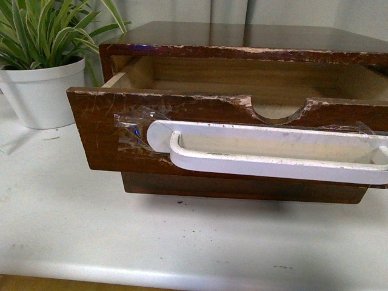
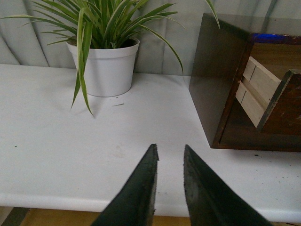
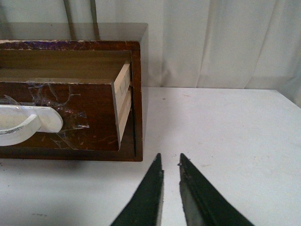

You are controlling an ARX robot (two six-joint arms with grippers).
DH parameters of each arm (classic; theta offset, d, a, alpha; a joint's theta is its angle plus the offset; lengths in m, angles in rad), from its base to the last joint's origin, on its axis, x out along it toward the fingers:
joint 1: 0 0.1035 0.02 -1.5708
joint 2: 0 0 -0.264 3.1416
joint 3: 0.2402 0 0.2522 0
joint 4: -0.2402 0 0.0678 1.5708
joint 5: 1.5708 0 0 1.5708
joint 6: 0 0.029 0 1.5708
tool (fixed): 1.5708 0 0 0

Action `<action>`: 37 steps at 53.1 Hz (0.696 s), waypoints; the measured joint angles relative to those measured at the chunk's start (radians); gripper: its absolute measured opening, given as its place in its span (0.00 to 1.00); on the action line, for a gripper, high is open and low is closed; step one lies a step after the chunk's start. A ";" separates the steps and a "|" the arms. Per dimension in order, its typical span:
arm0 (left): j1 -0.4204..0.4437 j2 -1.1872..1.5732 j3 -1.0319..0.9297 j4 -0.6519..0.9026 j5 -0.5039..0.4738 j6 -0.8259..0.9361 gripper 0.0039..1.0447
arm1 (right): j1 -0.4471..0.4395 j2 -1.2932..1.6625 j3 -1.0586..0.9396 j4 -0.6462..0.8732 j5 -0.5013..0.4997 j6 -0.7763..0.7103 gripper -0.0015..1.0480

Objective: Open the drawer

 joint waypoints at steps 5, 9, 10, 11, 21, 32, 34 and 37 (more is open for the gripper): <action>0.000 0.000 0.000 0.000 0.000 0.000 0.34 | 0.000 0.000 0.000 0.000 0.000 0.000 0.29; 0.000 0.000 0.000 0.000 0.000 0.000 0.46 | 0.000 0.000 0.000 0.000 0.000 0.000 0.41; 0.000 0.000 0.000 0.000 0.000 0.000 0.51 | 0.000 0.000 0.000 0.000 0.000 0.000 0.46; 0.000 0.000 0.000 0.000 0.000 0.000 0.55 | 0.000 0.000 0.000 0.000 0.000 0.000 0.50; 0.000 0.000 0.000 0.000 0.000 0.000 0.95 | 0.000 0.000 0.000 0.000 0.000 0.000 0.90; 0.000 0.000 0.000 0.000 0.000 0.001 0.94 | 0.000 0.000 0.000 0.000 0.000 0.002 0.91; 0.000 0.000 0.000 0.000 0.000 0.001 0.94 | 0.000 0.000 0.000 0.000 0.000 0.002 0.91; 0.000 0.000 0.000 0.000 0.000 0.001 0.94 | 0.000 0.000 0.000 0.000 0.000 0.002 0.91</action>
